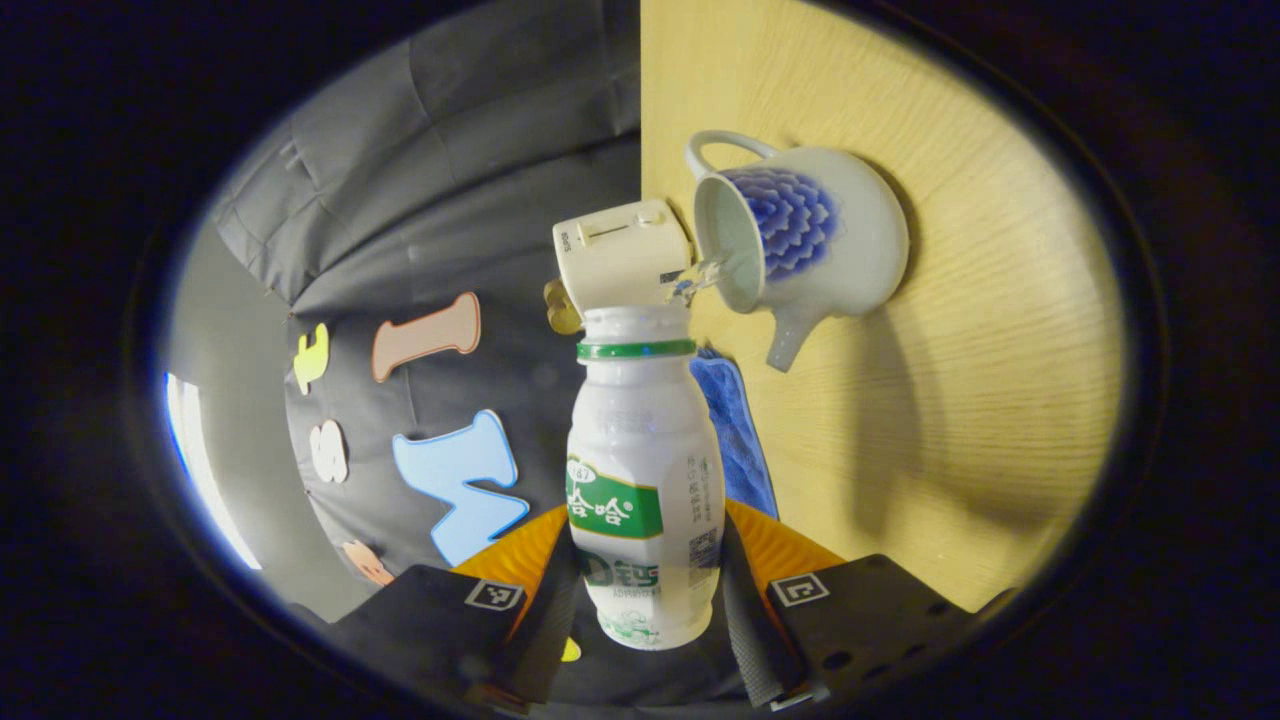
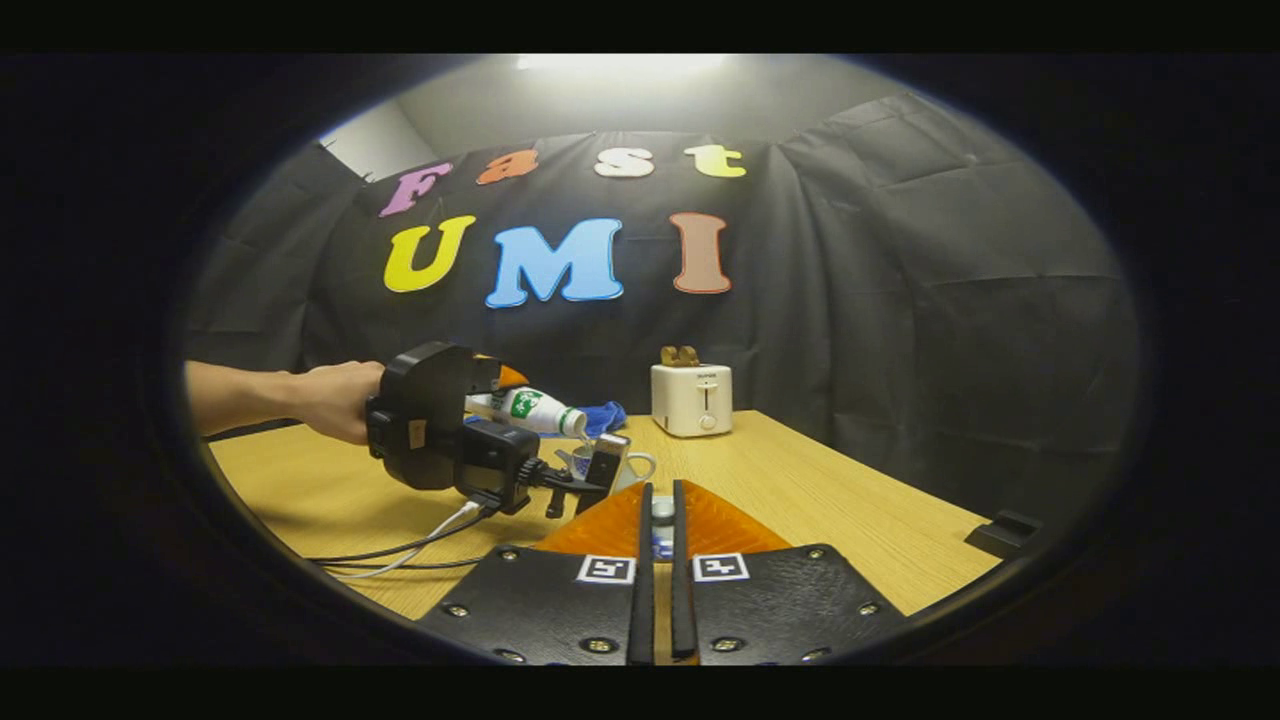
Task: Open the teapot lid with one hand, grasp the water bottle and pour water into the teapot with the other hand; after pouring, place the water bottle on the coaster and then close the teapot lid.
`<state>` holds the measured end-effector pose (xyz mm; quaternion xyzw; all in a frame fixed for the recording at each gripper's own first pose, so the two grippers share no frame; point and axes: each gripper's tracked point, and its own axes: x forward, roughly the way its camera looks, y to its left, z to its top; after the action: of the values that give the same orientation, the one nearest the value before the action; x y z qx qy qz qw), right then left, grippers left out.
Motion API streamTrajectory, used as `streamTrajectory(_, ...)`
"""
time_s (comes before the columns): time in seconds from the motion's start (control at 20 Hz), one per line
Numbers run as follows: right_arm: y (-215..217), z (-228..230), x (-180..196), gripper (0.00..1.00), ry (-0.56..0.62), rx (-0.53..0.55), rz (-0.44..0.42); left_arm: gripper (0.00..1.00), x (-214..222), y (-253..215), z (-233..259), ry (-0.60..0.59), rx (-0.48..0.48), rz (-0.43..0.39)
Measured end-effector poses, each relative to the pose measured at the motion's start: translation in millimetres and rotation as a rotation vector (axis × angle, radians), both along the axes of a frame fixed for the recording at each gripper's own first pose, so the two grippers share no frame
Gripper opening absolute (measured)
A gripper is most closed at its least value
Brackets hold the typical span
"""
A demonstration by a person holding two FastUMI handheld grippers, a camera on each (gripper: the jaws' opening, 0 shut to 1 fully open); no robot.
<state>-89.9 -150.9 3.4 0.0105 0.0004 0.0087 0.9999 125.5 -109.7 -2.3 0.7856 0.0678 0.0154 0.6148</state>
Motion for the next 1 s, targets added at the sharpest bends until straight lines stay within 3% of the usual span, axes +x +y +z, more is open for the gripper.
streamTrajectory(0.1,-0.1,0.4,0.5,0.07,0.001,0.003,0.001,0.75,1.0,0.5,0.8,-0.003,0.01,-0.003)
streamTrajectory(0.15,0.1,-0.4,0.5,0.07,0.002,0.002,0.001,0.8,1.5,1.0,0.9,-0.006,0.013,-0.004)
streamTrajectory(0.2,0.4,-0.3,0.6,0.04,0.001,0.001,0.002,0.75,1.8,1.8,1.5,-0.006,0.018,-0.004)
streamTrajectory(0.3,0.8,0.9,0.2,0.0,0.0,0.001,0.002,0.75,1.8,4.1,1.8,-0.01,0.034,-0.001)
streamTrajectory(0.4,0.3,1.2,-0.7,0.05,-0.002,0.002,0.003,0.8,3.6,5.8,3.1,-0.012,0.046,-0.003)
streamTrajectory(0.45,0.3,0.8,-1.4,0.07,-0.003,0.0,0.003,0.7,3.8,5.7,4.0,-0.014,0.057,-0.006)
streamTrajectory(0.5,0.2,0.7,-1.8,0.09,-0.002,0.0,0.004,0.8,3.3,5.3,4.9,-0.016,0.066,-0.006)
streamTrajectory(0.55,0.6,0.3,-0.7,0.11,0.0,0.0,0.005,0.75,3.1,5.2,5.1,-0.018,0.072,-0.007)
streamTrajectory(0.65,0.5,0.2,-0.2,0.16,0.002,0.0,0.004,0.8,3.1,3.8,5.8,-0.023,0.081,-0.011)
streamTrajectory(0.7,0.3,1.1,0.0,0.18,0.001,0.002,0.004,0.75,2.4,3.4,6.7,-0.025,0.088,-0.015)
streamTrajectory(0.8,-0.1,0.2,0.1,0.23,0.003,0.0,0.005,0.77,1.9,2.2,7.1,-0.033,0.106,-0.022)
streamTrajectory(0.9,1.2,0.5,-0.2,0.23,0.004,0.002,0.007,0.8,1.6,1.4,7.7,-0.039,0.119,-0.026)
streamTrajectory(0.95,0.7,-0.4,0.4,0.0,0.005,0.001,0.007,0.8,1.8,0.1,8.1,-0.04,0.125,-0.031)
streamTrajectory(1.0,0.3,-0.4,0.7,0.0,0.006,0.001,0.007,0.8,1.5,-0.1,7.9,-0.041,0.133,-0.035)
